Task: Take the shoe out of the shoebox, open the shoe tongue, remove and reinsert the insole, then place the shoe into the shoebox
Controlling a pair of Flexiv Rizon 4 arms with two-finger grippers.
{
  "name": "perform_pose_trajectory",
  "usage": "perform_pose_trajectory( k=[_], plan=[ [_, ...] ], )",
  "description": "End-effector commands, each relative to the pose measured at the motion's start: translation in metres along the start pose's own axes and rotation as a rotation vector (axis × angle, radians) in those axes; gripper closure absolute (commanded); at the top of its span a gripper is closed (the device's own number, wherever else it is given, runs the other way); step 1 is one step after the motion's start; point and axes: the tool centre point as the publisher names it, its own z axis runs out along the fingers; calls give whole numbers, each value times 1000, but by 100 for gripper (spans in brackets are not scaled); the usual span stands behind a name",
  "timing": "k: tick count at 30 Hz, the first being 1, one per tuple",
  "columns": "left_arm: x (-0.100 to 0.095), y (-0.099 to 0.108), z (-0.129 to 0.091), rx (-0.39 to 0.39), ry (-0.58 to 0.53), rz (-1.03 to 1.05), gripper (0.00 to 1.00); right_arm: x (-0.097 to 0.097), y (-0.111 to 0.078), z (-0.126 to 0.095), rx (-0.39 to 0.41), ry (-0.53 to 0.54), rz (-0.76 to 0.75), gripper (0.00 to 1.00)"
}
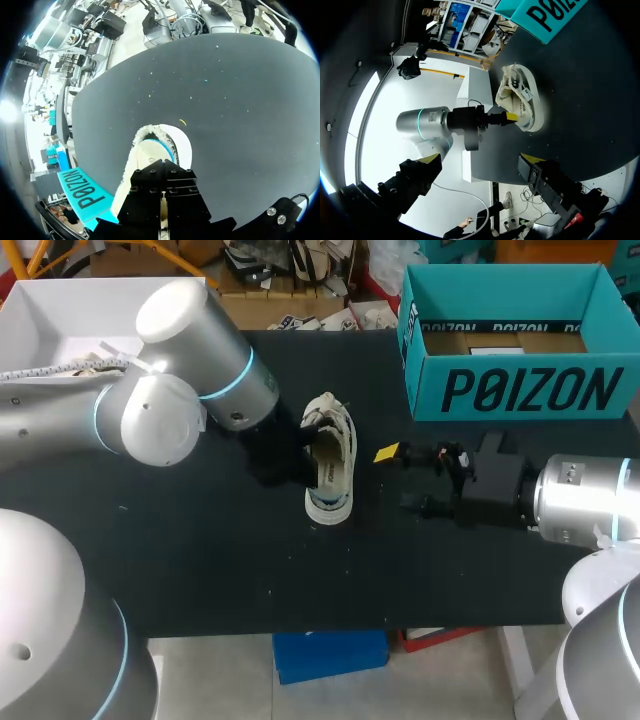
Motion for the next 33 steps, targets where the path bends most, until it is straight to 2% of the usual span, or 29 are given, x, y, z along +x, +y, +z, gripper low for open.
perform_pose_trajectory(
  k=[1, 20, 28, 33],
  plan=[
    [-5, 5, 13, 6, 9, -1, 100, 1, 0, 0, 0, -3, 1, 0],
    [-1, 7, 31, 43, 67, 0, 100, 1, 0, 0, 0, -3, 1, 0],
    [-9, 11, 22, 42, 105, 26, 100, 1, 0, 0, 0, -3, 1, 0],
    [-15, 11, 1, 19, 95, 33, 100, 1, 0, 0, 0, -3, 1, 0]
  ],
)
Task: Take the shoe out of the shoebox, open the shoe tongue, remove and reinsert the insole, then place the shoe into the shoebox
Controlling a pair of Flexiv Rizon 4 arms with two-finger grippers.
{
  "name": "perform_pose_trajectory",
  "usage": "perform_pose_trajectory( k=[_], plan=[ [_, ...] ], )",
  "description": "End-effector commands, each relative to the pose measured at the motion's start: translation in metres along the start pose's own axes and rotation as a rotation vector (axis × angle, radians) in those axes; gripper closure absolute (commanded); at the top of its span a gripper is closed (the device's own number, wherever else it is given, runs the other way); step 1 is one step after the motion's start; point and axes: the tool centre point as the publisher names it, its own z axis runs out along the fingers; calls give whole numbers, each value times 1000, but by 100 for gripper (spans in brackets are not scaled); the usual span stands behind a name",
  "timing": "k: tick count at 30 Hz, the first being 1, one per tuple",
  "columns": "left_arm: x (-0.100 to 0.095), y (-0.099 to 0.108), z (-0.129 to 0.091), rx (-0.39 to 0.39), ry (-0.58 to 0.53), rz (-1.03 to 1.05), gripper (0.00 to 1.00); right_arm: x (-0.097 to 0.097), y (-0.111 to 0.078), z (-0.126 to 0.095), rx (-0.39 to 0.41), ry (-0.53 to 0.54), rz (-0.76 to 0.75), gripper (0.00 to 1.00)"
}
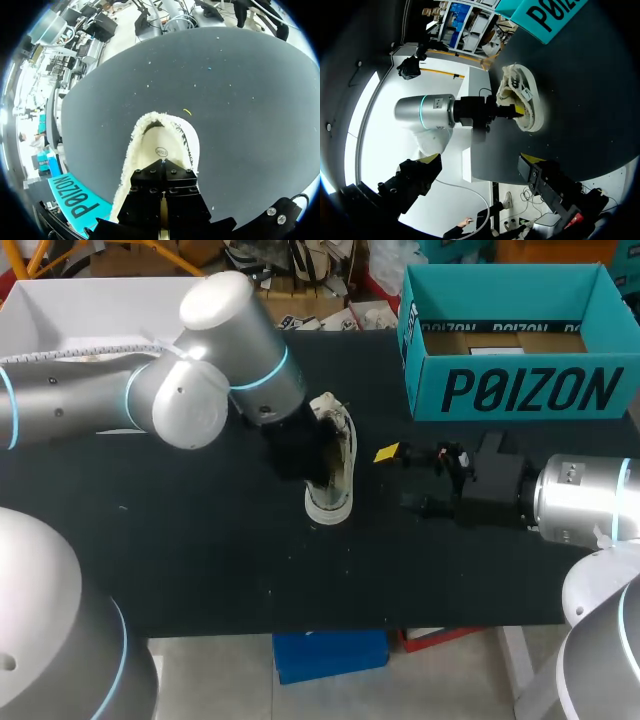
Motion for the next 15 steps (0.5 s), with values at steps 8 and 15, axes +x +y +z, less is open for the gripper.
perform_pose_trajectory(
  k=[8, 15],
  plan=[
    [-2, -1, -57, -46, -64, -27, 100, 1, 0, 0, 0, -3, 1, 0],
    [1, 10, -75, -68, -228, -128, 100, 1, 0, 0, 0, -3, 1, 0]
  ],
)
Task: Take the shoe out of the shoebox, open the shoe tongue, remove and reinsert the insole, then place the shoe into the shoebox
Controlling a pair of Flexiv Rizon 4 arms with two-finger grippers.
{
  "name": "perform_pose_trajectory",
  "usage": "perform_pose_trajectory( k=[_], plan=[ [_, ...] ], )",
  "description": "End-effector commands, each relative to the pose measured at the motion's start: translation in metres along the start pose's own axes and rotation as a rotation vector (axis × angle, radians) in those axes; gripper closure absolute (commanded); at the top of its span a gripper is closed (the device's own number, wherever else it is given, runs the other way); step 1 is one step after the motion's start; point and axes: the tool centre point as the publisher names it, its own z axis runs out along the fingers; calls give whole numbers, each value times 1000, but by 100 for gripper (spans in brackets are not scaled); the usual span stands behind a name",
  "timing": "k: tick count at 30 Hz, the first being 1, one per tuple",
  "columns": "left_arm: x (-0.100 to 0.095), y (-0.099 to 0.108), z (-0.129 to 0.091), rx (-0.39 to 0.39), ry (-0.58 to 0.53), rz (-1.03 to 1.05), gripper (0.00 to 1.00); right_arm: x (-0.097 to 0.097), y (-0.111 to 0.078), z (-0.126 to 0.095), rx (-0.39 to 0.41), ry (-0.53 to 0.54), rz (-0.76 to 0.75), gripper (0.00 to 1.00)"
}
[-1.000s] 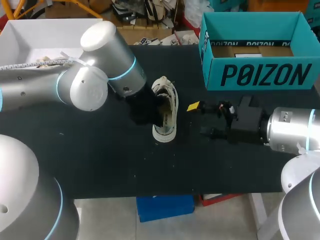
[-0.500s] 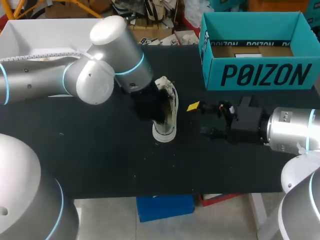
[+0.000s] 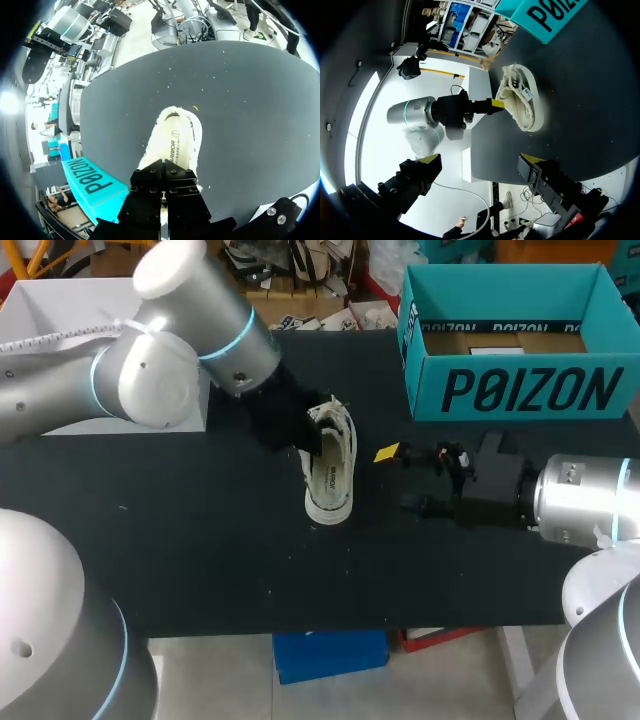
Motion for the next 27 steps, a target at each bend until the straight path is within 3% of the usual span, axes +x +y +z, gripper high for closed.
perform_pose_trajectory(
  k=[1, 18, 27],
  plan=[
    [9, 1, -12, -19, -136, -50, 100, 1, 0, 0, 0, -3, 1, 0],
    [0, 56, 7, -154, -197, -139, 100, 1, 0, 0, 0, -3, 1, 0],
    [-4, 57, 24, -128, -182, -137, 100, 1, 0, 0, 0, -3, 1, 0]
  ],
)
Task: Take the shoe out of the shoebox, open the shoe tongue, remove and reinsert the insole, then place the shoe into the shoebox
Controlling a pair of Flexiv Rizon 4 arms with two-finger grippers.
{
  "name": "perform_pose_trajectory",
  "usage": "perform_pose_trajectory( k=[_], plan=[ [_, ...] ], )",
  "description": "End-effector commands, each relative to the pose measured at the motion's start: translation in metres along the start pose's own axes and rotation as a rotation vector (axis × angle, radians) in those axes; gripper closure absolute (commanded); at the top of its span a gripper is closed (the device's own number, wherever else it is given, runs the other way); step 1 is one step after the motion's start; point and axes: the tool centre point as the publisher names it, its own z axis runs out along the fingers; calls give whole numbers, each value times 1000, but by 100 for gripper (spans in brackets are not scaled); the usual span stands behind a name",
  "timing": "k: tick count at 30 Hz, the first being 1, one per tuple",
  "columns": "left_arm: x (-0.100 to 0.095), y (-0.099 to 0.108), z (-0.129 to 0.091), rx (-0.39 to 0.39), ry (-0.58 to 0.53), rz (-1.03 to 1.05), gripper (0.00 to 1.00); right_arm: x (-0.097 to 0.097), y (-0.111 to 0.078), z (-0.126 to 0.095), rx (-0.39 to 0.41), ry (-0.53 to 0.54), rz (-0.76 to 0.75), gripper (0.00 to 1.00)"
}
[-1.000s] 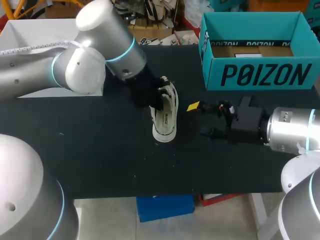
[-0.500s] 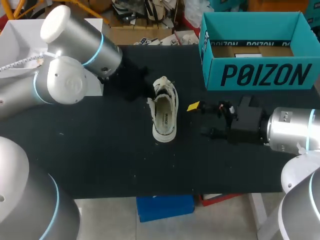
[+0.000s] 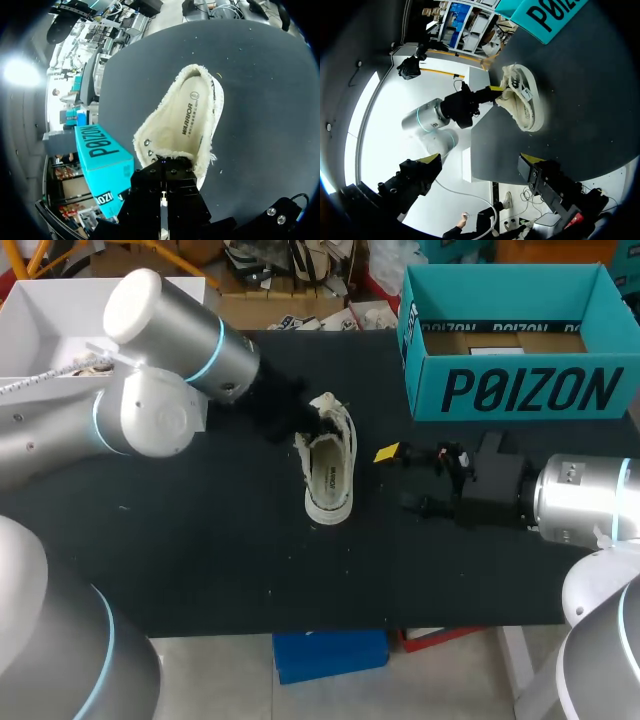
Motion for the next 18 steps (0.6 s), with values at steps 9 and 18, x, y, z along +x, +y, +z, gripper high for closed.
perform_pose_trajectory(
  k=[9, 18],
  plan=[
    [12, -17, 12, 51, 51, 26, 100, 1, 0, 0, 0, -3, 1, 0],
    [15, -24, -10, 61, 47, 32, 100, 1, 0, 0, 0, -3, 1, 0]
  ],
)
